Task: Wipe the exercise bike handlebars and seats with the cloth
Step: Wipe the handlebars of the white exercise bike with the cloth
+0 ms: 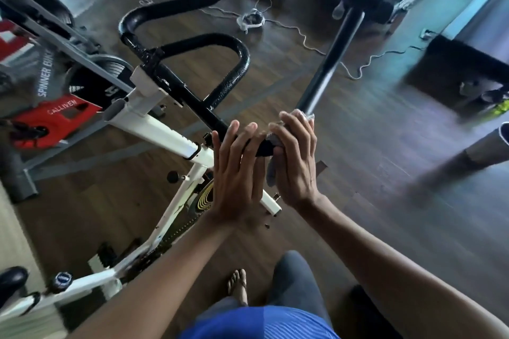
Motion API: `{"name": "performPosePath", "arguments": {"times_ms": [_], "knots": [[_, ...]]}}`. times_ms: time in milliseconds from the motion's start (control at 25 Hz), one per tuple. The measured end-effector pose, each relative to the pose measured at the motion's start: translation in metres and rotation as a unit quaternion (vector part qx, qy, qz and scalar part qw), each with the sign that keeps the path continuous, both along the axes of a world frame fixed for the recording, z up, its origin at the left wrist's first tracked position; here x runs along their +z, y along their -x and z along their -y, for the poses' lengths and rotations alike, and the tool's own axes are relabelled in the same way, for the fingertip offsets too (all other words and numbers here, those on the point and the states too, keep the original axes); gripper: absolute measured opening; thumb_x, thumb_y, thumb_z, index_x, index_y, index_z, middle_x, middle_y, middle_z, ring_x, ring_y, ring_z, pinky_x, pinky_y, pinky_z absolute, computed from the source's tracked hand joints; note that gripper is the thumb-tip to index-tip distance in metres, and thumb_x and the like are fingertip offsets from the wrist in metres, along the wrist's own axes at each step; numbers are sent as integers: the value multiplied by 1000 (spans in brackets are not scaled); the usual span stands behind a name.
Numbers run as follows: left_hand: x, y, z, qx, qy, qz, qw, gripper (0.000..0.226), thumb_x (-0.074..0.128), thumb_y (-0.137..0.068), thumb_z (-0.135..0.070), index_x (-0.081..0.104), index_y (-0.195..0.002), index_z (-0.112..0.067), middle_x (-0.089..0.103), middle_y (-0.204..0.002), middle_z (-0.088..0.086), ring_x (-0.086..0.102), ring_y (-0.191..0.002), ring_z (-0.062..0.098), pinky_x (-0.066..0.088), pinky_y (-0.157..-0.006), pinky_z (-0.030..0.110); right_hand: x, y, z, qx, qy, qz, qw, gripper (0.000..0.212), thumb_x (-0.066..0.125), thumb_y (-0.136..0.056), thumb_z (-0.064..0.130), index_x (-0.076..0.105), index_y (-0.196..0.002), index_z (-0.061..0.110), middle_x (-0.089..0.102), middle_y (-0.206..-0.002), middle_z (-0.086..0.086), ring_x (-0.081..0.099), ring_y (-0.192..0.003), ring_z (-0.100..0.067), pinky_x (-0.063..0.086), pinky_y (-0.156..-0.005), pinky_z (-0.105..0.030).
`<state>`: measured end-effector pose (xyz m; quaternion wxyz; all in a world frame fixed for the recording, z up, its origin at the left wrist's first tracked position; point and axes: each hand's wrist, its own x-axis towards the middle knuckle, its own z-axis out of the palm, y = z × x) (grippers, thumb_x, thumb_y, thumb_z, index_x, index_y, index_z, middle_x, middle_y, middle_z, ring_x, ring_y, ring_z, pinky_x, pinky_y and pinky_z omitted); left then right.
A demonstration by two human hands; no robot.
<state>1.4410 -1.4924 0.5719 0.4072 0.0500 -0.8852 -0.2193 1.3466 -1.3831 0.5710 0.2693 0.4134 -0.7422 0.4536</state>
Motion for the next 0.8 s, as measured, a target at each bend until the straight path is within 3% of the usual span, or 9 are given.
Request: {"name": "performPosePath", "arguments": {"times_ms": [280,440,560,680,800], "knots": [[5,23,-32,130,-26,-11,991,36,33,-107,-25,62,-121,-8,52,-138,10,38,-138,33,23,-112,70,-4,36,-16,144,-19,-32,989,33,31,-109,25,50,-130,11,44,-138,-14,39,-136,-30,22,-120,-46],[8,45,-59,248,-32,-36,968,37,29,-108,-24,62,-113,-11,60,-129,15,43,-134,34,18,-118,63,-5,90,-22,247,-44,-84,964,34,32,-109,31,50,-134,17,46,-139,-11,47,-130,-35,36,-109,-59],[12,61,-85,335,-38,-13,942,35,36,-105,-21,65,-114,-4,57,-131,13,44,-134,34,12,-121,58,-2,93,-21,271,-50,-58,960,31,38,-107,29,52,-133,19,47,-139,-8,45,-132,-32,35,-110,-57],[14,76,-107,386,-30,-8,922,28,42,-101,-15,61,-120,-6,57,-131,12,46,-134,33,15,-119,64,1,122,-26,300,-71,-126,943,33,50,-102,24,52,-135,20,47,-142,-6,44,-136,-30,31,-115,-51],[15,81,-111,403,-21,2,915,31,43,-101,-15,64,-120,-4,58,-132,12,45,-135,33,13,-120,62,7,159,-27,262,-50,-77,961,30,39,-108,24,56,-131,16,54,-136,-12,47,-133,-34,35,-110,-57]]}}
